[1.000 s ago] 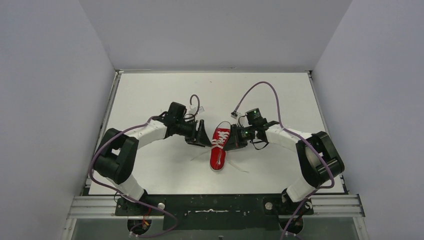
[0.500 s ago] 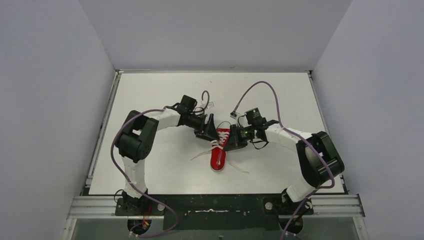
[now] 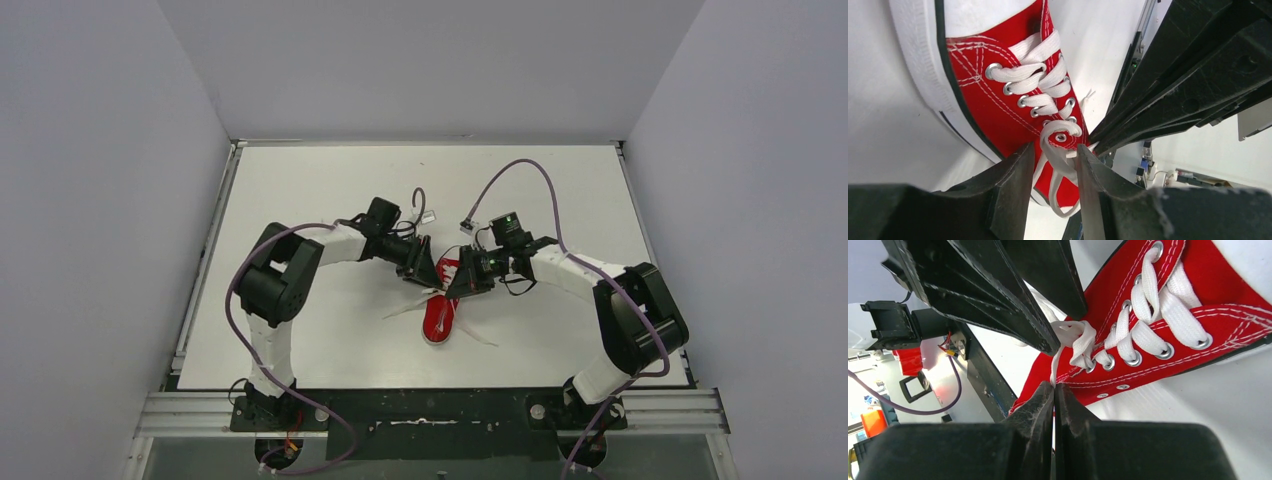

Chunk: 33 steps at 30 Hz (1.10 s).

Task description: Tie the shoes

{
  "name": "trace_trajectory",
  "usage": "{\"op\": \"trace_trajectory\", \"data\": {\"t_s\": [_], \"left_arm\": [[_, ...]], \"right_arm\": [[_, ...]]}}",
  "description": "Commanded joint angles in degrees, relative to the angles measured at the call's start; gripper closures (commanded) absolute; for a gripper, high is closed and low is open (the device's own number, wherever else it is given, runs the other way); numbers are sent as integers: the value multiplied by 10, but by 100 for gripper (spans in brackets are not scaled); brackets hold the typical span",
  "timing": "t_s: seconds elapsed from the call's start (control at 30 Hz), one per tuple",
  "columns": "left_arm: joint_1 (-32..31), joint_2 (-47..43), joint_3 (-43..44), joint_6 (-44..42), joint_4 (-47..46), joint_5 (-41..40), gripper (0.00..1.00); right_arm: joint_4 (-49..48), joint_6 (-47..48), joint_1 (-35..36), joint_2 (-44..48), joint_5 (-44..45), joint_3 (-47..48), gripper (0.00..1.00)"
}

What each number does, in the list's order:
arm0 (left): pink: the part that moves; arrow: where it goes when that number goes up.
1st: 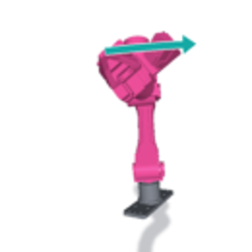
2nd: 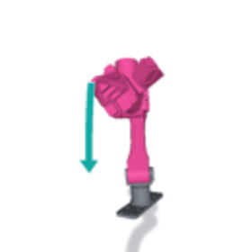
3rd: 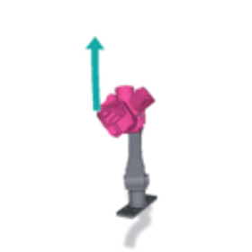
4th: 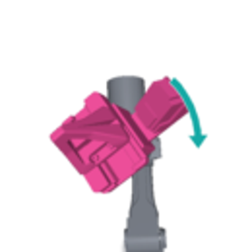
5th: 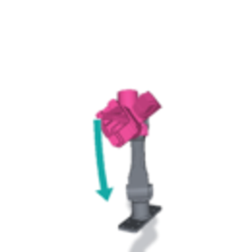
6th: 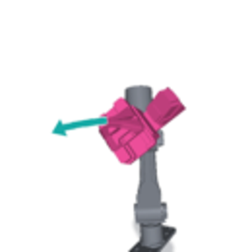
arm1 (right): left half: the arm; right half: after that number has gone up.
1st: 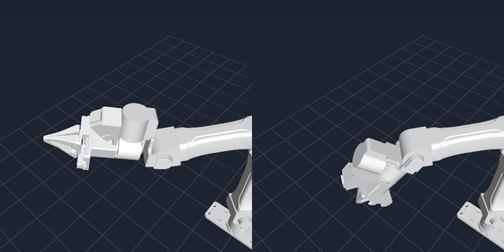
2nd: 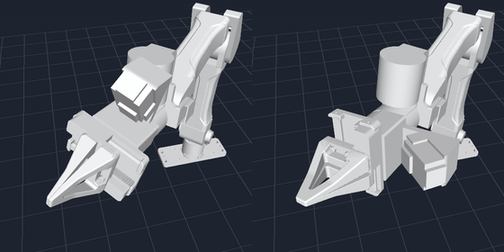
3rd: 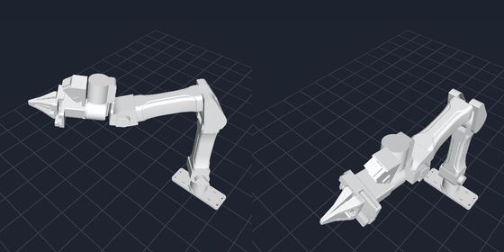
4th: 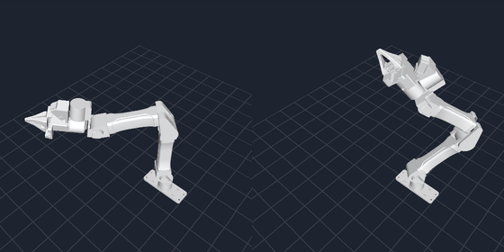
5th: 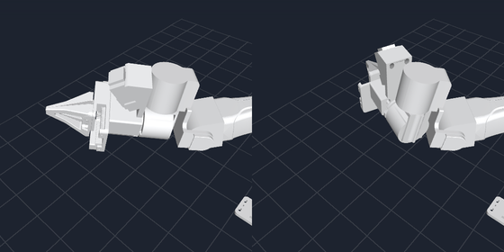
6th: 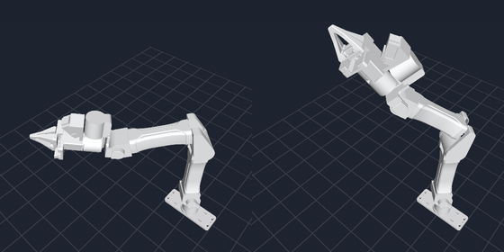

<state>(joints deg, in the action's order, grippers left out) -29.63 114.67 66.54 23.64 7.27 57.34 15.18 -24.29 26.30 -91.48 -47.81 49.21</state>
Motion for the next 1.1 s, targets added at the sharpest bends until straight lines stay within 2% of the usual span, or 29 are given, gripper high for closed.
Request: {"op": "trace_trajectory", "data": {"t_s": [0.0,0.07,0.17,0.33,0.47,0.63,0.77,0.97,1.07], "left_arm": [[-5,-37,-24,29,-87,5,65],[-8,-47,-36,43,-111,4,60],[-16,-45,-35,46,-116,1,60],[-24,-27,-24,62,-127,8,67],[-28,-19,-17,58,-115,5,69],[-28,-9,-12,41,-96,4,54],[-28,-7,-19,32,-89,4,49],[-27,-5,-30,25,-88,4,46],[-27,2,-27,24,-86,10,50]], "right_arm": [[1,17,3,16,-3,25,100],[5,20,2,18,-2,21,100],[9,22,2,23,2,13,100],[10,22,2,22,5,6,100],[9,22,2,21,7,6,100],[13,22,2,19,12,6,100],[19,23,2,20,17,3,100],[20,22,2,19,25,-4,100],[17,17,1,18,28,-7,100]]}}
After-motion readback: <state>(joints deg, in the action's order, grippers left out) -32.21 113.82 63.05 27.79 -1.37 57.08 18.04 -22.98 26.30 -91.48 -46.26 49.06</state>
